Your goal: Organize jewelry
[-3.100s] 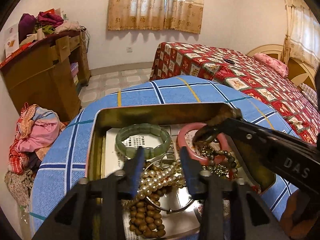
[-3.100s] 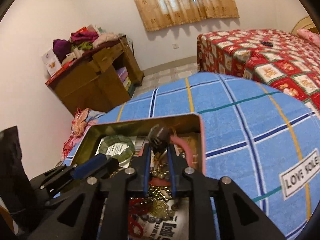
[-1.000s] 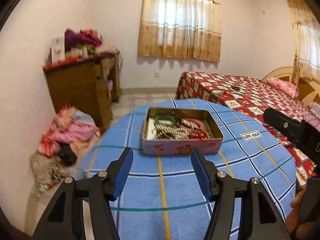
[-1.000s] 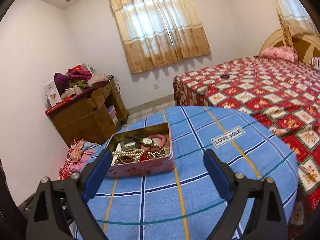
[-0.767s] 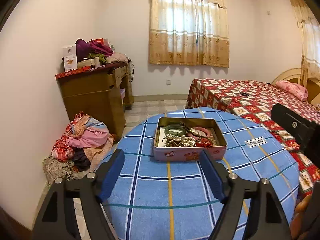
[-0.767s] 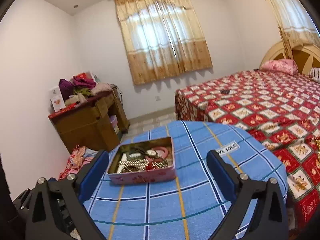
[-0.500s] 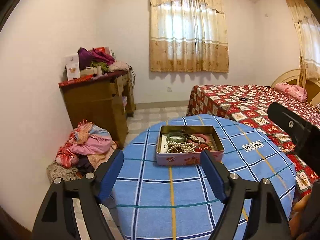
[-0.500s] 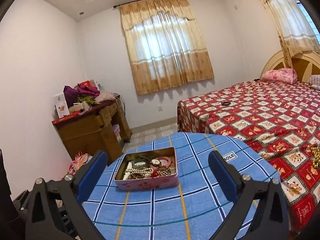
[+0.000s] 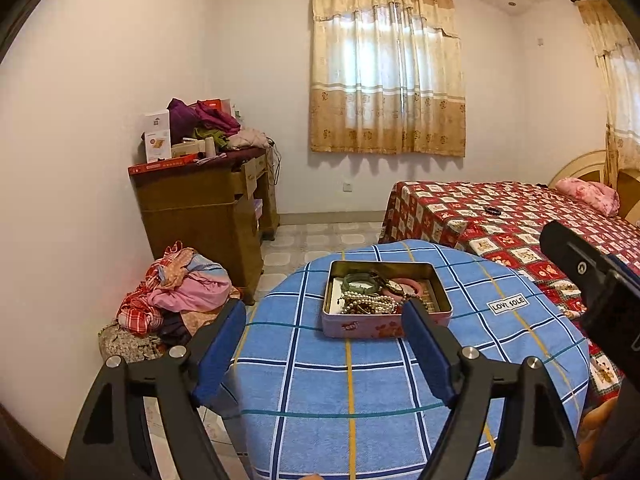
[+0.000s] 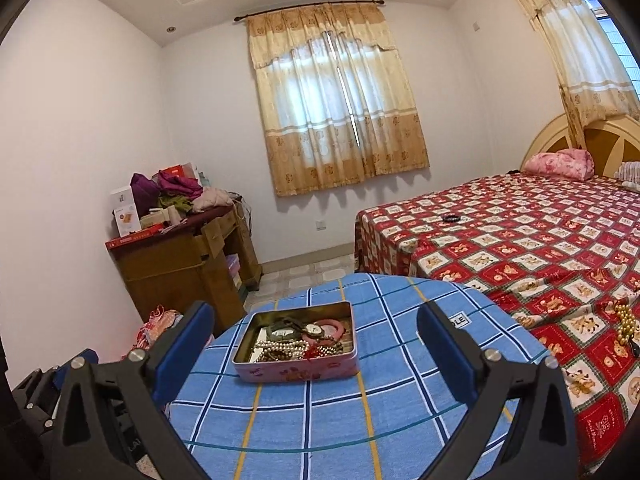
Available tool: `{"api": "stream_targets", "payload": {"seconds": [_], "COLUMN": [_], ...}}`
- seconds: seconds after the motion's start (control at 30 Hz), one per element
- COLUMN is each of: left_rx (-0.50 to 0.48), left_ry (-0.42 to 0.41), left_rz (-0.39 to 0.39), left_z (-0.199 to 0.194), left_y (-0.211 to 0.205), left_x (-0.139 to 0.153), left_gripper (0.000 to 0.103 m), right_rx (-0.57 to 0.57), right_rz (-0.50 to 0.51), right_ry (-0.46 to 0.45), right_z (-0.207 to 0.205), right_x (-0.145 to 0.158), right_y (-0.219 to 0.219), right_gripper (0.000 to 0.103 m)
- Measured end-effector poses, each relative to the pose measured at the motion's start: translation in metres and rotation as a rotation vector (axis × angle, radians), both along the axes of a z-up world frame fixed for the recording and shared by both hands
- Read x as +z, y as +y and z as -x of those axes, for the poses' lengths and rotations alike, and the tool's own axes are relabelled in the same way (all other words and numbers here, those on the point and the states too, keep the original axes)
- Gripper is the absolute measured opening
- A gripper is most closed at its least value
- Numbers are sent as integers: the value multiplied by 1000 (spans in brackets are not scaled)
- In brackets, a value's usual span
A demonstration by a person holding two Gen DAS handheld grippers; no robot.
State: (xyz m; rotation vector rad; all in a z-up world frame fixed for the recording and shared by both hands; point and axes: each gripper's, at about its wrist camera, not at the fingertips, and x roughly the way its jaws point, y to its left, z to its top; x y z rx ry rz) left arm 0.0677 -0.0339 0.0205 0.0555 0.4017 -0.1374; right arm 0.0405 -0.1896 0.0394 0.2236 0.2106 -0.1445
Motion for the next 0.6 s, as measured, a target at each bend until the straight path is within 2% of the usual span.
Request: {"api": "stream_targets", "payload": {"seconds": [0.6], "left_rx": [-14], "left_ry": [-4], "left_rz": [4], "left_z": [1], "left_y": [-1], "left_x": [2], "left_gripper": [81], "right_rx": [0], "right_rz": [4], "right_ry": [-1], "right_z": [0], "right_x": [0], "right_y": [0], "right_gripper": [103]}}
